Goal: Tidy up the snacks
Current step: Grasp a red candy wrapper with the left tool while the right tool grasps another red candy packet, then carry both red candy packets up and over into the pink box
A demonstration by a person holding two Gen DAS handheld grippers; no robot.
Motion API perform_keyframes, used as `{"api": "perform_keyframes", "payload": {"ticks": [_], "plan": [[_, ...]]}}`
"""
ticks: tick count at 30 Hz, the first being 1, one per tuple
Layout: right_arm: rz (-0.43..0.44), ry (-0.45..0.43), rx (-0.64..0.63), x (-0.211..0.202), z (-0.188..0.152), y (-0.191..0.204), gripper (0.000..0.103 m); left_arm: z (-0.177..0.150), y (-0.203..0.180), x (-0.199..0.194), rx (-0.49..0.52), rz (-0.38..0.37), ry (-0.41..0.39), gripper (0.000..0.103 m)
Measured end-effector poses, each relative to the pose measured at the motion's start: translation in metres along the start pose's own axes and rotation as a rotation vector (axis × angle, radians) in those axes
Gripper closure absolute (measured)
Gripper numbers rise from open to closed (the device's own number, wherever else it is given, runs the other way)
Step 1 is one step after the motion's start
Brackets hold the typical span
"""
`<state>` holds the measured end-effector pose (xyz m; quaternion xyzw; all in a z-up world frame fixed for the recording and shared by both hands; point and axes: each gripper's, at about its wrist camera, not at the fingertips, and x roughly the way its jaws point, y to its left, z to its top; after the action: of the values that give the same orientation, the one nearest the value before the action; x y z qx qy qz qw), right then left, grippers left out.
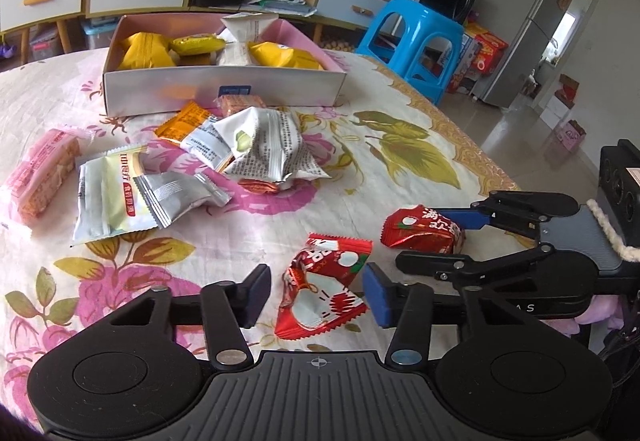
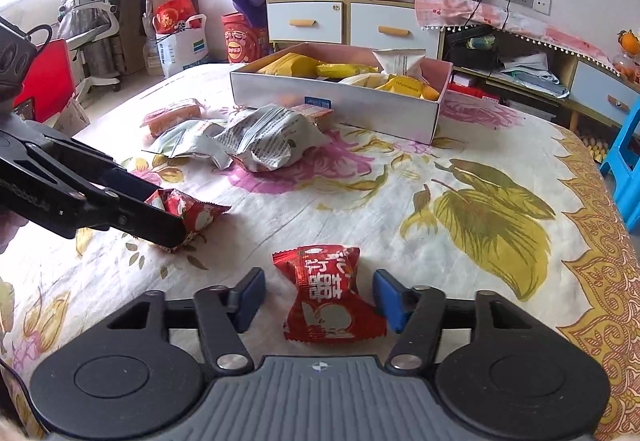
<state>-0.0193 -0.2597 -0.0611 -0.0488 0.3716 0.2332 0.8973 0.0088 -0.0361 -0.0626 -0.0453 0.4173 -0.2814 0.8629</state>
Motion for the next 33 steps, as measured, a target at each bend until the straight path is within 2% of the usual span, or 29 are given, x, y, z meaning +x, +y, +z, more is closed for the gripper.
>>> {"api": "perform_keyframes", "payload": {"ticks": [3,4,7,17,33], "plan": [[0.002,-0.006,-0.007,0.001,0.001,0.001,0.064,0.002,0.002,0.0,-0.019,-0.001,0.001,0.064],[0.004,-0.007,-0.004,0.002,0.001,0.0,0.068,0.002,0.003,0.0,-0.021,0.003,0.001,0.064],[0.008,-0.011,-0.004,0.002,0.003,0.001,0.074,0.002,0.005,0.0,-0.026,0.014,-0.001,0.065],[0.01,-0.015,-0.005,0.002,0.004,0.002,0.077,0.006,0.014,-0.007,-0.062,0.042,-0.017,0.067],[0.007,-0.037,0.01,0.001,0.016,0.003,0.08,0.01,0.017,-0.016,-0.064,0.039,-0.045,0.067]]}}
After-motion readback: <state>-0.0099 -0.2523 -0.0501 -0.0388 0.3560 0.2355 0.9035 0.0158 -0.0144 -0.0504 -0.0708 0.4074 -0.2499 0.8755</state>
